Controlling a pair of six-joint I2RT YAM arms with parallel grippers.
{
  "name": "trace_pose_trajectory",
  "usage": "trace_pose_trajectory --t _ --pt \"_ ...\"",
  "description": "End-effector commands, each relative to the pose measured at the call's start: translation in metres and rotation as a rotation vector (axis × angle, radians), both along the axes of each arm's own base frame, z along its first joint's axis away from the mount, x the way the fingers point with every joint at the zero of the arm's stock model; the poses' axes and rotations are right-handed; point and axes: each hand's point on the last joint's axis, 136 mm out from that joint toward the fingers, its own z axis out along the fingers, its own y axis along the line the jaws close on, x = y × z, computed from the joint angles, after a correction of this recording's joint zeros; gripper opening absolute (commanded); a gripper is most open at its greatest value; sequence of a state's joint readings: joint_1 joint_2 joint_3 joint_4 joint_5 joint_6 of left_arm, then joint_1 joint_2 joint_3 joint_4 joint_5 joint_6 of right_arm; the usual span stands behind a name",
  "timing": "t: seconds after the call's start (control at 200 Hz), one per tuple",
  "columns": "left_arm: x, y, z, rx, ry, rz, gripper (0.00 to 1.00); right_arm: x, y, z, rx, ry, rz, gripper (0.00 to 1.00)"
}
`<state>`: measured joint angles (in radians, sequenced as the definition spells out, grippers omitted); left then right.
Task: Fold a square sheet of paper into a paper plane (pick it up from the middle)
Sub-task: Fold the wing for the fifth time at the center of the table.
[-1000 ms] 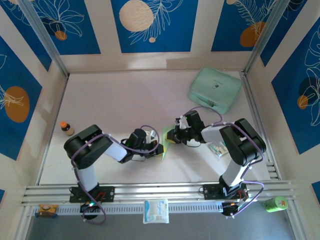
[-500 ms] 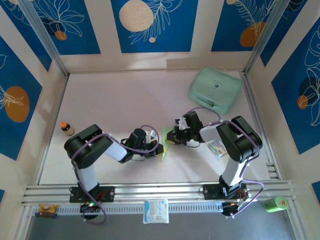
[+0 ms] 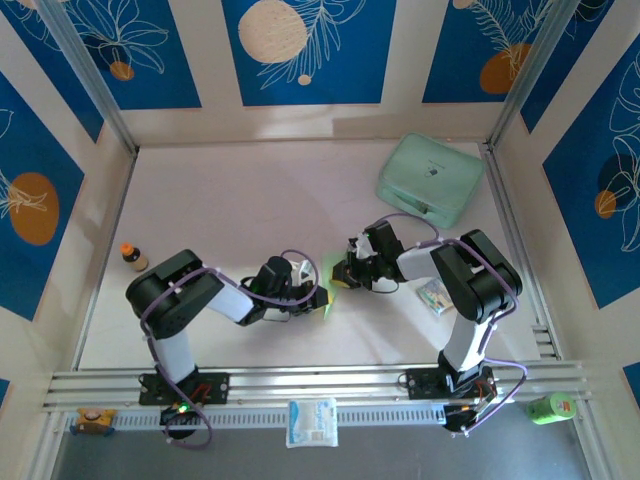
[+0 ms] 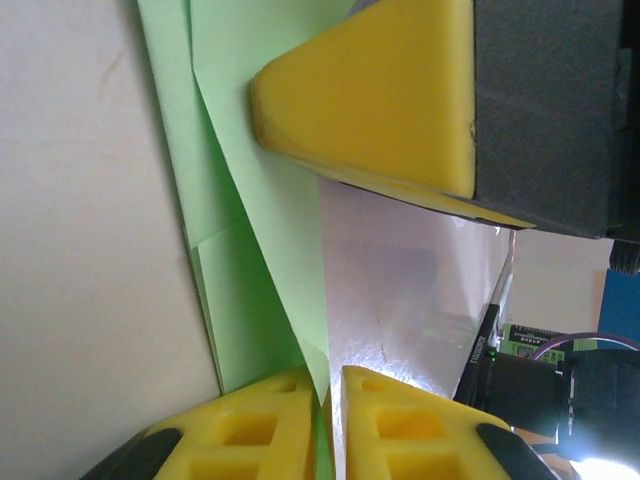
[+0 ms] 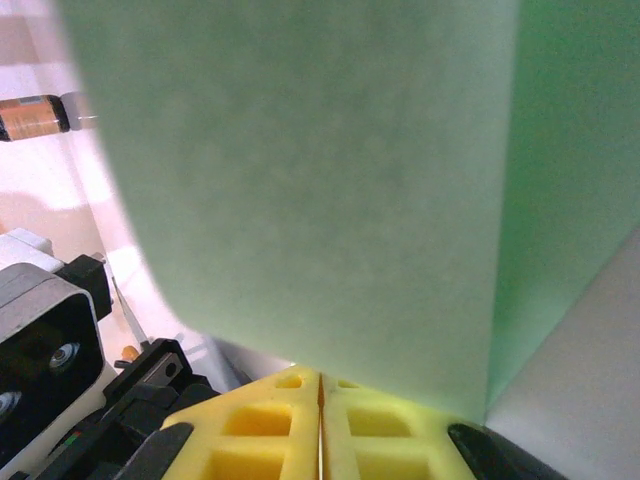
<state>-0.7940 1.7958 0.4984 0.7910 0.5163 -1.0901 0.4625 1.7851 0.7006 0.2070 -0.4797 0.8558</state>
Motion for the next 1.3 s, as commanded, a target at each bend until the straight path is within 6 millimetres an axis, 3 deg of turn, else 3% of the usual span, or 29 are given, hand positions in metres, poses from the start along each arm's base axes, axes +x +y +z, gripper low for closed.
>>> trace_pose_trajectory --t 0.0,0.22,0.48,0.595,0.745,1.295 --pt "-0.022 0.015 -0.024 0.095 0.084 -0.040 0.16 -0.011 -0.013 -0.027 -0.100 0.074 -0.016 0.10" --pt "-0.026 0.012 -0.018 0.078 0.083 -0.061 0.12 -0.011 -0.012 -0.027 -0.105 0.073 -0.013 0.10" --pt "-0.036 0.009 -0.018 0.066 0.113 -0.099 0.00 -0.013 -0.014 -0.030 -0.130 0.083 -0.014 0.09" --pt "-0.044 0.012 -0.024 0.093 0.143 -0.125 0.00 -0.014 -0.015 -0.031 -0.140 0.088 -0.017 0.09" --pt "-0.054 0.015 -0.029 0.128 0.163 -0.151 0.08 -0.015 -0.017 -0.034 -0.162 0.098 -0.021 0.09" --pt "-0.073 0.025 -0.033 0.172 0.185 -0.183 0.12 -0.015 -0.020 -0.037 -0.192 0.109 -0.027 0.09"
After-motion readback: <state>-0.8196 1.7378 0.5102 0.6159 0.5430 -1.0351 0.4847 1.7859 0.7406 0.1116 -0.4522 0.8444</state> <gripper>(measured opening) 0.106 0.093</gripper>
